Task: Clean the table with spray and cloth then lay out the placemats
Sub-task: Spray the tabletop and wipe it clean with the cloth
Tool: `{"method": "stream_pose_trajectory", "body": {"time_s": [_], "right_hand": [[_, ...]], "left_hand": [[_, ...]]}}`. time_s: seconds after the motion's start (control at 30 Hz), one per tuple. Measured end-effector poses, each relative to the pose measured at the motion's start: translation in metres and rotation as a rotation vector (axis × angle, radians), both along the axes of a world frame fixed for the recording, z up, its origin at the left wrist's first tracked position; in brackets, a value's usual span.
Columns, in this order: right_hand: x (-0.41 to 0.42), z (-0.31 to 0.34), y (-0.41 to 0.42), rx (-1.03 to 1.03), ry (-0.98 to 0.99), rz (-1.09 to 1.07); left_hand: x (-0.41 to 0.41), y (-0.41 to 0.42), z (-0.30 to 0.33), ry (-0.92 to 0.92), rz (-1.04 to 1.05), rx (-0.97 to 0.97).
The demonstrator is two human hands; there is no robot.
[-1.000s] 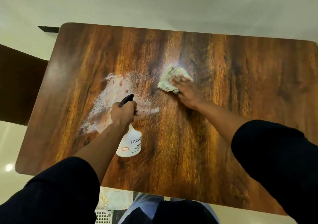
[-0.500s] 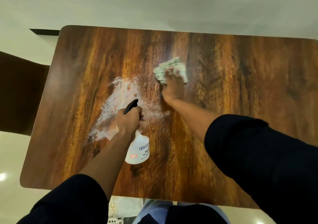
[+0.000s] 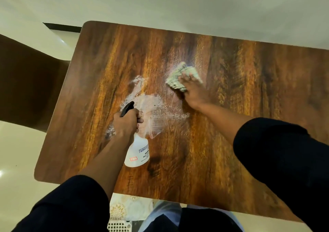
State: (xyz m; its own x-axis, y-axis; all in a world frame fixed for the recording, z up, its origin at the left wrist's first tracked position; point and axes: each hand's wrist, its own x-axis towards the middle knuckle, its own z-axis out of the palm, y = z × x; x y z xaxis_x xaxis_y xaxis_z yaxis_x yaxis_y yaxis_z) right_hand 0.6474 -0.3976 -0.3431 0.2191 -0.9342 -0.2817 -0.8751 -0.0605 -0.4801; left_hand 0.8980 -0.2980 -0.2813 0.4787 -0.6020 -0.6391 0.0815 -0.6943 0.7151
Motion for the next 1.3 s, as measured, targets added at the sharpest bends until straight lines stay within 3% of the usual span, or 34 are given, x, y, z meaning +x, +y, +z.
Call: {"method": "stream_pose_trajectory", "body": {"time_s": [0.17,0.37,0.53,0.8,0.93,1.03,1.3], "right_hand": [[-0.054,-0.012,0.005,-0.020,0.143,-0.334],[0.025,-0.011,0.021,-0.015,0.231,-0.638],[0.118,-0.009,0.025,-0.038,0.144,-0.471],[0.232,0.000,0.005,-0.013,0.026,0.350],[0.231,-0.008,0.005,-0.019,0.034,0.545],[0.201,-0.010,-0.005,0.006,0.005,0.494],[0.072,-0.005,0.016,-0.013,0.067,-0.053]], "left_hand": [[0.008,0.002,-0.006,0.054,0.021,0.021],[0.022,0.006,-0.007,0.061,0.032,0.036],[0.042,0.011,-0.009,0.053,0.041,0.045],[0.067,0.025,-0.012,0.080,0.131,0.045],[0.075,0.024,-0.012,0.056,0.118,0.043],[0.077,0.023,-0.011,0.056,0.104,0.025],[0.059,0.029,-0.017,0.030,0.063,0.016]]}}
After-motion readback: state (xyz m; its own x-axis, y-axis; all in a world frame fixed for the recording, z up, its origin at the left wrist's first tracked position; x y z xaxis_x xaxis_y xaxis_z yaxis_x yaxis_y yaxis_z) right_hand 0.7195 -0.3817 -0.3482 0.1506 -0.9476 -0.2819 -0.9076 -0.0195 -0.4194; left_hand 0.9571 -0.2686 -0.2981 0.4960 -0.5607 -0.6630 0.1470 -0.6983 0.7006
